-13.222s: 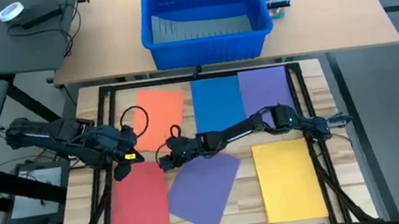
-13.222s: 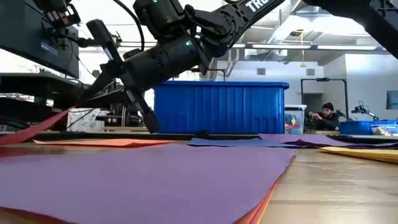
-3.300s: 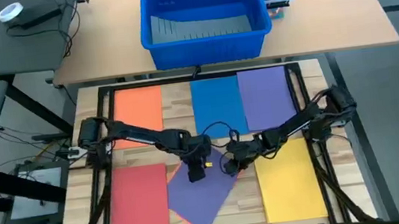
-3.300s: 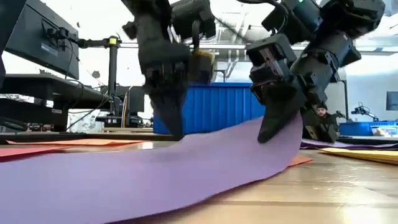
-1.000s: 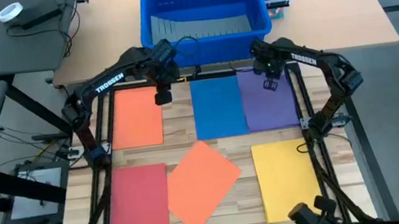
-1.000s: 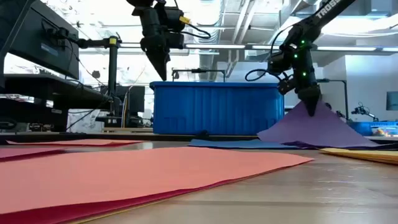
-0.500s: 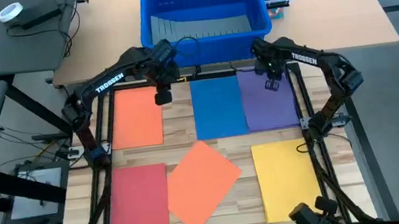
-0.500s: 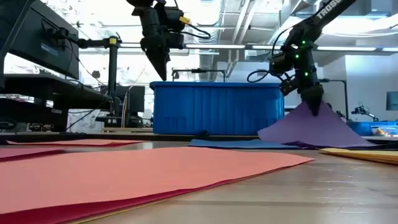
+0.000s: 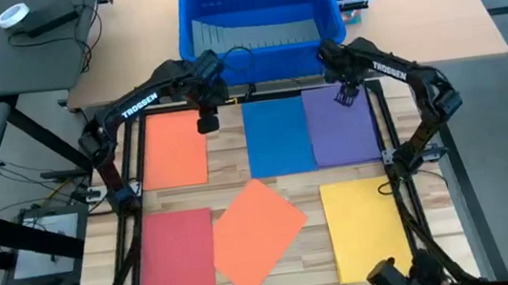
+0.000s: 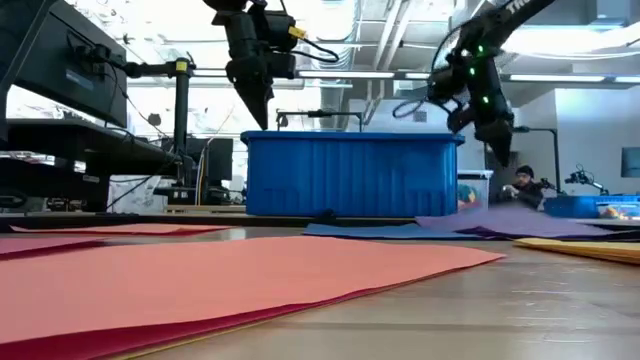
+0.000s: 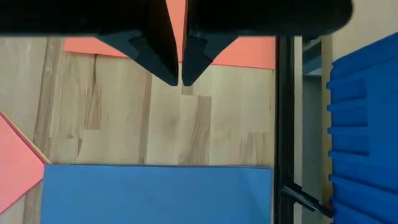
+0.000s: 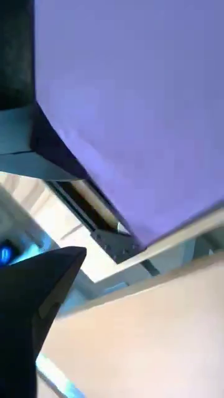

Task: Organize paper
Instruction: Stack the purple paper on top of the other purple papers, then stack the orange paper on top of the other orange paper

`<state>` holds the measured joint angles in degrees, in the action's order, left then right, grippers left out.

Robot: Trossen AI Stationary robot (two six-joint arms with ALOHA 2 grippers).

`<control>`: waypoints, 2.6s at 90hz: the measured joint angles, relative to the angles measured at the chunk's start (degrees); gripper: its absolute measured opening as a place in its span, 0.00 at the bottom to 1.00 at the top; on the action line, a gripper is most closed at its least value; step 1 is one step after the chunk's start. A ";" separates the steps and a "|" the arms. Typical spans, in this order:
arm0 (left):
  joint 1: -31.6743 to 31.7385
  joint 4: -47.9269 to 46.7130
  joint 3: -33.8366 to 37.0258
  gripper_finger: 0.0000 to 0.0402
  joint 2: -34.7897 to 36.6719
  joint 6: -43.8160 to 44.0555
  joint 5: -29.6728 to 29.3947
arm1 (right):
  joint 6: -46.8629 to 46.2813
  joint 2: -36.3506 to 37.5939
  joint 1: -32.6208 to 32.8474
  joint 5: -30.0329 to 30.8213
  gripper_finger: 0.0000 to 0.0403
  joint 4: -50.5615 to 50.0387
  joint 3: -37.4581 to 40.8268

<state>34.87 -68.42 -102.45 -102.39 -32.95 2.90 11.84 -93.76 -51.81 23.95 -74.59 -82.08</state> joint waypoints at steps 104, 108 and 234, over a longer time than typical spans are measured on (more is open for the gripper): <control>-42.20 52.58 46.92 0.01 7.64 71.17 7.49 | -61.25 -9.24 54.83 -39.80 0.44 63.34 27.95; -42.71 52.85 47.93 0.01 7.63 72.04 7.18 | -61.52 -9.83 54.80 -39.87 0.44 64.12 27.92; -44.12 65.29 52.96 0.01 -1.00 73.95 4.82 | -56.35 -7.89 50.50 -35.73 0.40 60.04 27.97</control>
<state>-9.26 -3.13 -49.50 -103.39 41.00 7.72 -44.51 -101.65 -1.31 -11.78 -14.54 -54.11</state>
